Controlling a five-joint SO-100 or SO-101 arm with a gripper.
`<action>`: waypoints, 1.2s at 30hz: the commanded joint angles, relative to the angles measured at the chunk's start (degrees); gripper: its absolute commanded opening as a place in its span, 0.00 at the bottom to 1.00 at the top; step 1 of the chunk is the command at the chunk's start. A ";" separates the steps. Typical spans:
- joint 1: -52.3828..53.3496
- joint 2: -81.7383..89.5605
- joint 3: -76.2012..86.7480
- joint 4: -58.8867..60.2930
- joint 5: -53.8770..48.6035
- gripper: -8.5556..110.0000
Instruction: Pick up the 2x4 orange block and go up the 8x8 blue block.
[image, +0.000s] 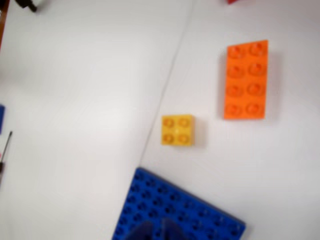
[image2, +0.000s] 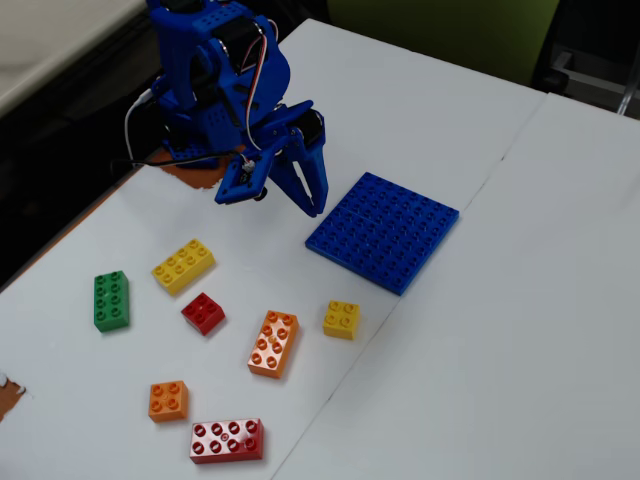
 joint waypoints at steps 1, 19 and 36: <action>1.23 -1.76 -5.54 0.79 -3.34 0.09; 9.84 -19.51 -22.32 7.73 -23.03 0.11; 16.87 -33.84 -29.18 5.80 -34.19 0.20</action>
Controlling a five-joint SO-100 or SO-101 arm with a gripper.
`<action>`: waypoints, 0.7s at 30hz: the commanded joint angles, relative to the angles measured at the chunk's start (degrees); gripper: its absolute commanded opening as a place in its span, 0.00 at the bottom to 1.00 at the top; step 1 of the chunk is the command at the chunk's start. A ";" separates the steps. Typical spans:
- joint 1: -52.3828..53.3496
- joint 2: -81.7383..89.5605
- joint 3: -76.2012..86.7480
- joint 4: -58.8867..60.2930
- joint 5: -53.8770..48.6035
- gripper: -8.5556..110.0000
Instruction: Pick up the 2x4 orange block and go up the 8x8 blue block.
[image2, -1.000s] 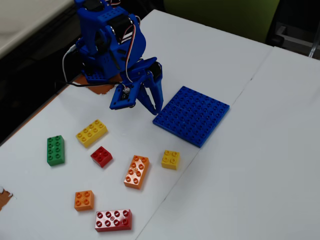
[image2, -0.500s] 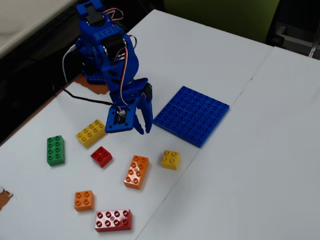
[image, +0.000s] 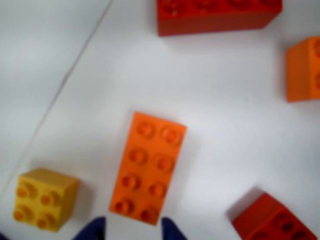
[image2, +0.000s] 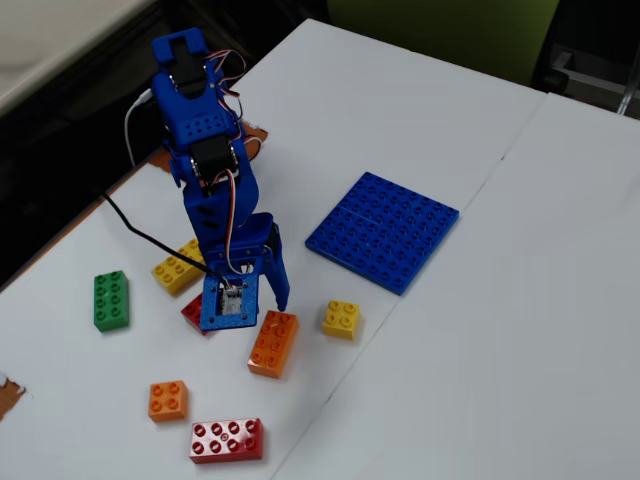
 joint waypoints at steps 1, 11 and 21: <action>0.44 -0.09 -4.83 -0.97 0.26 0.21; 0.62 -6.50 -11.78 -2.81 2.55 0.22; 2.20 -9.40 -16.08 -1.05 2.46 0.26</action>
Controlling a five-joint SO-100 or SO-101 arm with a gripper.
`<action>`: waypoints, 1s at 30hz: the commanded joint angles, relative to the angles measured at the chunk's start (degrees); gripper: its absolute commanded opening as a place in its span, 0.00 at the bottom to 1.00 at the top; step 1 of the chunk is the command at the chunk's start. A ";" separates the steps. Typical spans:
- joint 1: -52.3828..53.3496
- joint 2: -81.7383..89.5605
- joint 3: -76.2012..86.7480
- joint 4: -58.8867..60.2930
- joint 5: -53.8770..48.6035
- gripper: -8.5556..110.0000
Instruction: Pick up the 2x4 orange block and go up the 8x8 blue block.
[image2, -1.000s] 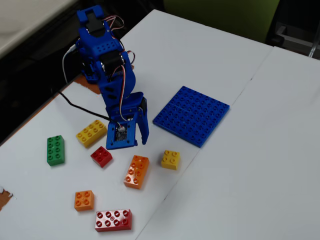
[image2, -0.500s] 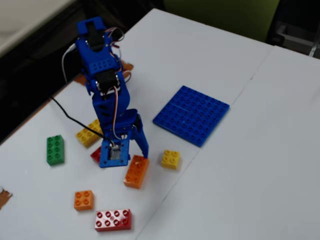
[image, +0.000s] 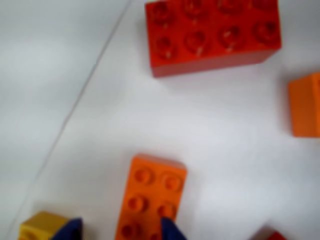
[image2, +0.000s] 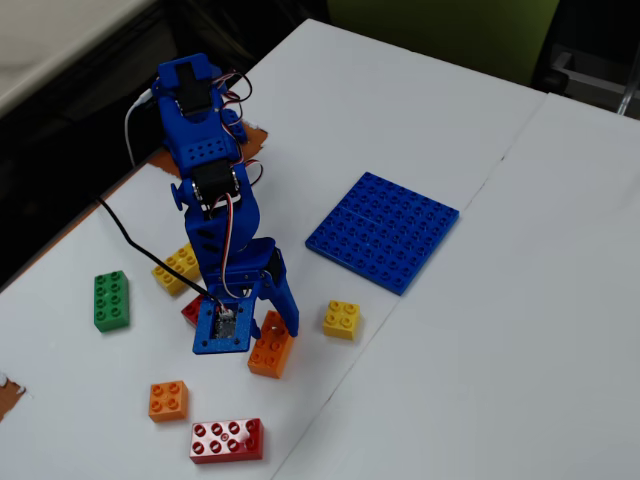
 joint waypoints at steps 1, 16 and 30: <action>0.88 0.70 -3.34 0.62 -0.53 0.27; 2.72 -2.46 -3.34 1.05 -3.16 0.28; 0.97 -5.98 -5.45 -1.32 0.18 0.28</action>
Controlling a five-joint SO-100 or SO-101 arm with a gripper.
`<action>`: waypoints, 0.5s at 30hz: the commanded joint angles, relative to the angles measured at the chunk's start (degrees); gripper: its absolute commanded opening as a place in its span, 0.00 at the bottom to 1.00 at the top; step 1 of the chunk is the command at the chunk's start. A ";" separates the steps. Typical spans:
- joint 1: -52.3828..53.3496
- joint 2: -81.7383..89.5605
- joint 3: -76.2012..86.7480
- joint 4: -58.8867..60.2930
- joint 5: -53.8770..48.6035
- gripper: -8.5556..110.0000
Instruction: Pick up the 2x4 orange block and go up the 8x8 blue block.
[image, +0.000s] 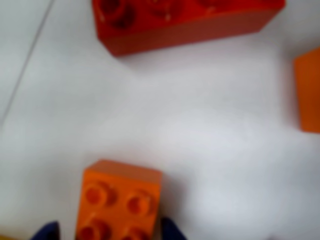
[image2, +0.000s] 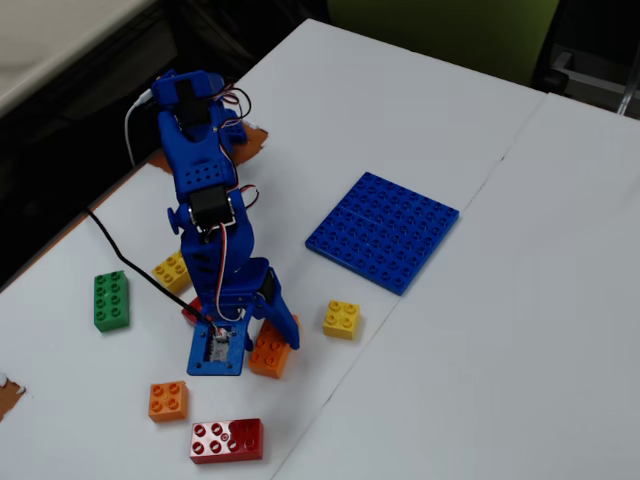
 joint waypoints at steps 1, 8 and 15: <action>-1.05 0.70 -3.34 -1.05 0.62 0.28; -1.49 0.00 -3.34 -1.14 0.97 0.22; -1.67 -0.26 -3.34 -1.23 0.97 0.14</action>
